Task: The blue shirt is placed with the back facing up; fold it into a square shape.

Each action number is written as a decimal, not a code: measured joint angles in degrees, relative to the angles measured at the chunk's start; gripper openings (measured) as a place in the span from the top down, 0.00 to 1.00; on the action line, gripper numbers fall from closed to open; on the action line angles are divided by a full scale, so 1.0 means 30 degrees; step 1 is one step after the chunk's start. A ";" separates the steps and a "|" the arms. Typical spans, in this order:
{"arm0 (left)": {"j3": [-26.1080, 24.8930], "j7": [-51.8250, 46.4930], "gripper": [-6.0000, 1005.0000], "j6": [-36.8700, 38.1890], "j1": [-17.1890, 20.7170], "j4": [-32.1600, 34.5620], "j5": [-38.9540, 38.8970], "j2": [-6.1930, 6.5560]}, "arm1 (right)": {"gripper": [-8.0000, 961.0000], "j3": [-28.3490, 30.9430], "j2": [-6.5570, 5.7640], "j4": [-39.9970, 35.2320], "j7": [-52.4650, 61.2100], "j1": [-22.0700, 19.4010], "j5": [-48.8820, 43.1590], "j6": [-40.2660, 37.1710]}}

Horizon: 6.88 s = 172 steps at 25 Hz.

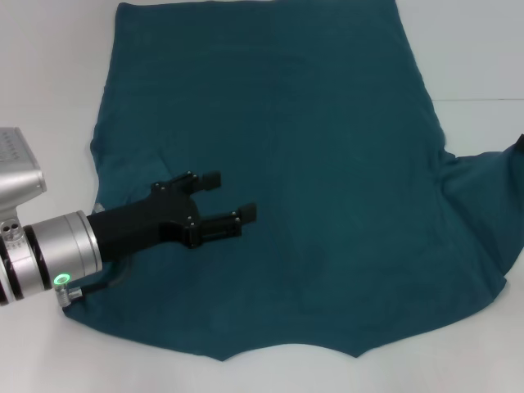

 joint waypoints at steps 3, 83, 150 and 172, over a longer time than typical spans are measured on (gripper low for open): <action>0.0000 -0.0121 0.10 -0.0007 -0.0001 0.0001 -0.0005 0.0007 | 0.99 -0.0072 -0.0010 -0.0051 -0.0418 0.0109 -0.0009 0.0161; -0.1184 -0.2388 0.11 -0.0647 0.0793 0.0221 0.0205 0.0099 | 0.27 -0.3960 -0.0410 -0.0806 0.2585 -0.0082 0.0857 -0.7088; -0.4336 -0.9611 0.13 0.0045 0.3273 0.3580 0.7429 0.0634 | 0.05 -0.4076 -0.0033 -0.0674 0.2180 0.0343 0.0887 -0.6648; -0.4426 -1.0574 0.13 0.3767 0.2953 0.4954 0.9299 0.1119 | 0.05 -0.4074 0.0007 -0.0674 0.2185 0.0256 0.0893 -0.6689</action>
